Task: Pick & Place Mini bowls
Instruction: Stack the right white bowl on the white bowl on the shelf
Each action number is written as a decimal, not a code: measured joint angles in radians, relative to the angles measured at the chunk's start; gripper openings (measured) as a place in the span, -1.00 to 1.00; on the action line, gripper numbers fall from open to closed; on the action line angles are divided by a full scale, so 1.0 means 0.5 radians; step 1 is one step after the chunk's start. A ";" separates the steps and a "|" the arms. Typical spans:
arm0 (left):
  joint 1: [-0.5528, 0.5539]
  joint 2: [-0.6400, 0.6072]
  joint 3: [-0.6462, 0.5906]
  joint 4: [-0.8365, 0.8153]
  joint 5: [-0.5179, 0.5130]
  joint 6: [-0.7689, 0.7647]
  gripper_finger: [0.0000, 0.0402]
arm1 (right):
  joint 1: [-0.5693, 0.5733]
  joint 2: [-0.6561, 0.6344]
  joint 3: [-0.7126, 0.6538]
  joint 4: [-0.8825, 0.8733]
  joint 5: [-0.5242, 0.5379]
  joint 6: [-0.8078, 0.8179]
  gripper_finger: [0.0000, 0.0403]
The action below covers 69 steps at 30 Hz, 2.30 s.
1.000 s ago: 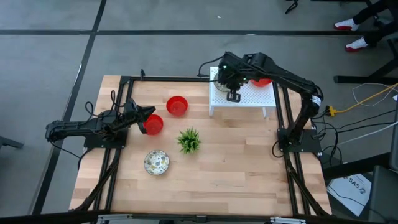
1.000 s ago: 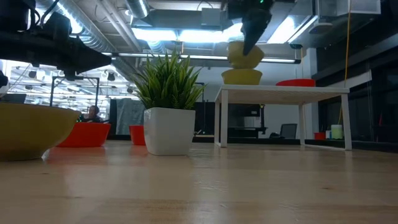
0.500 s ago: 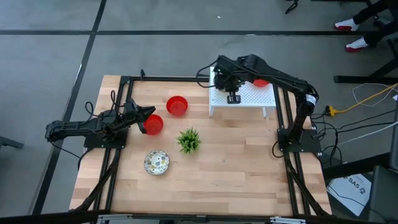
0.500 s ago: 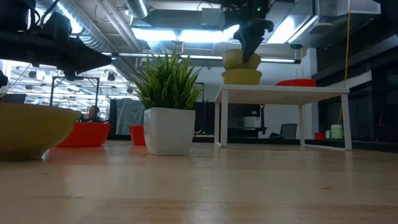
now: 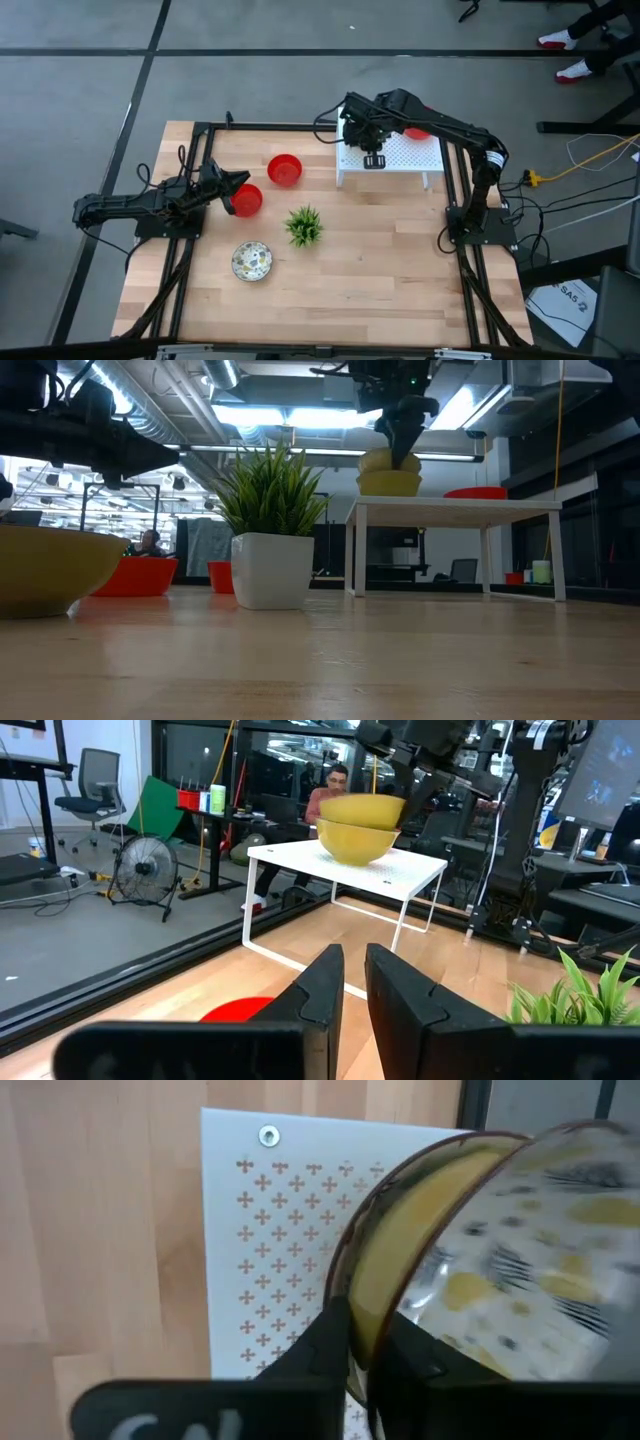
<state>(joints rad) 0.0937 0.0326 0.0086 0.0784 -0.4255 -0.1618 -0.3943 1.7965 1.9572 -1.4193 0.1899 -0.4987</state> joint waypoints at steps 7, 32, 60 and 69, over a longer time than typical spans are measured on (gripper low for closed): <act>0.000 0.000 0.000 0.000 0.000 0.001 -0.78 | 0.000 0.011 0.000 -0.015 -0.018 0.002 -0.77; 0.000 0.000 -0.001 0.000 0.000 0.001 -0.78 | 0.000 0.021 0.000 0.031 0.163 0.218 -0.47; 0.000 0.000 0.000 0.000 0.000 0.001 -0.79 | 0.038 -0.020 0.202 -0.060 0.136 0.401 -0.90; 0.000 0.000 0.000 0.001 0.001 0.001 -0.79 | -0.003 -0.018 0.195 -0.077 -0.014 0.415 -0.97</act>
<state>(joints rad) 0.0937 0.0326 0.0085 0.0788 -0.4252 -0.1616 -0.3958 1.7874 2.0548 -1.4578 0.1827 -0.2913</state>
